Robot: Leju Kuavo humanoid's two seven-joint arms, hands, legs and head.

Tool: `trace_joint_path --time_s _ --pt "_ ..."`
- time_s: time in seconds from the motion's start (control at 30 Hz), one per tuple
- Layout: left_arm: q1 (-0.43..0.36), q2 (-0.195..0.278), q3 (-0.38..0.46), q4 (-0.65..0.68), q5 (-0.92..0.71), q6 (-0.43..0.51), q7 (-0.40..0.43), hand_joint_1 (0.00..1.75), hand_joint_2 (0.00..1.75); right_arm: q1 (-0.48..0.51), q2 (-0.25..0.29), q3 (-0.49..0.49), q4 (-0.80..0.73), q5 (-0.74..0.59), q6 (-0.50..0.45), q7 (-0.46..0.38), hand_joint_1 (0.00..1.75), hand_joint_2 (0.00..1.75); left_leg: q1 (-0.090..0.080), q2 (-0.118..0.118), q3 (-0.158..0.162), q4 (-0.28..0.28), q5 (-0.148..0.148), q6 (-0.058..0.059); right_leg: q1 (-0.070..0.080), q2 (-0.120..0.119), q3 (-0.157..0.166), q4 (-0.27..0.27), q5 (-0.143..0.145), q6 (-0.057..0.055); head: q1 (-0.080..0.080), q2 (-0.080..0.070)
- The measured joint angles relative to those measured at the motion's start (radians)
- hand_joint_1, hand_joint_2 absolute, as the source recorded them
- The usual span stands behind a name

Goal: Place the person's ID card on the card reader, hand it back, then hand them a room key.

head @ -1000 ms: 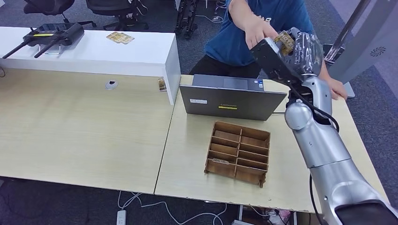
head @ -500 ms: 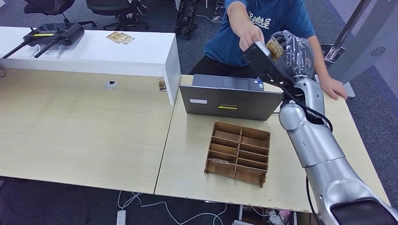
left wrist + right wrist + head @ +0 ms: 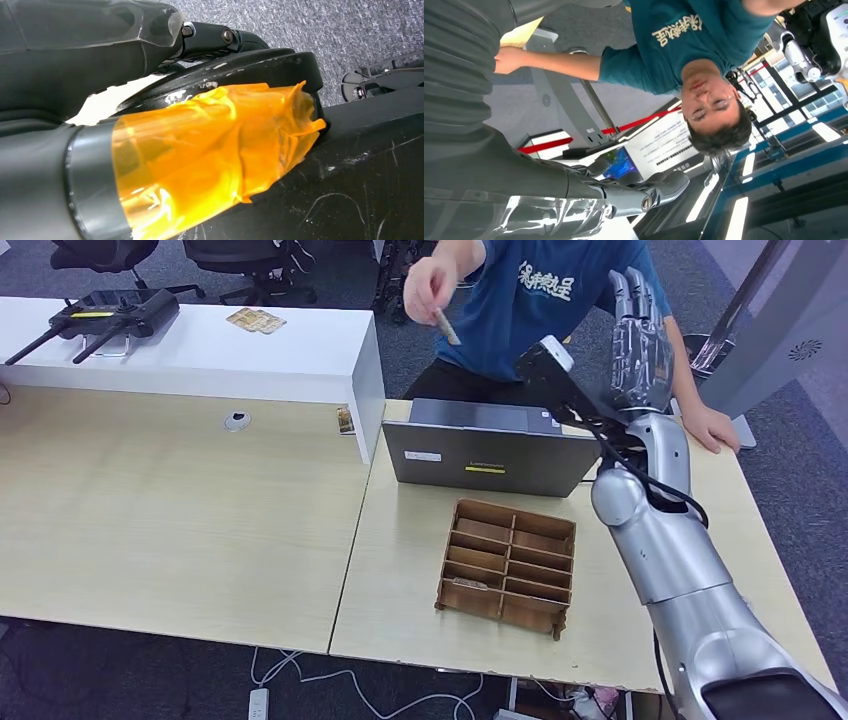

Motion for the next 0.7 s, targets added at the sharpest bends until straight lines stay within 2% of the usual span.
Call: trace_joint_path --time_s 0.4,0.7 --pt "0.000 0.000 0.000 0.000 0.008 0.000 0.000 0.00 0.00 0.031 -0.040 -0.034 -0.051 0.025 -0.008 -0.016 0.00 1.75 0.000 0.000 0.000 0.000 0.000 0.000 0.000 0.000 0.000 0.000 0.000 0.000 0.000 0.000" --pt "0.000 0.000 0.000 0.000 0.025 0.001 -0.002 0.00 0.00 0.084 -0.102 -0.075 -0.114 0.022 -0.015 -0.044 0.00 1.75 0.000 0.000 0.000 0.000 0.000 0.000 0.000 0.000 0.000 0.000 0.000 0.000 0.000 0.000"
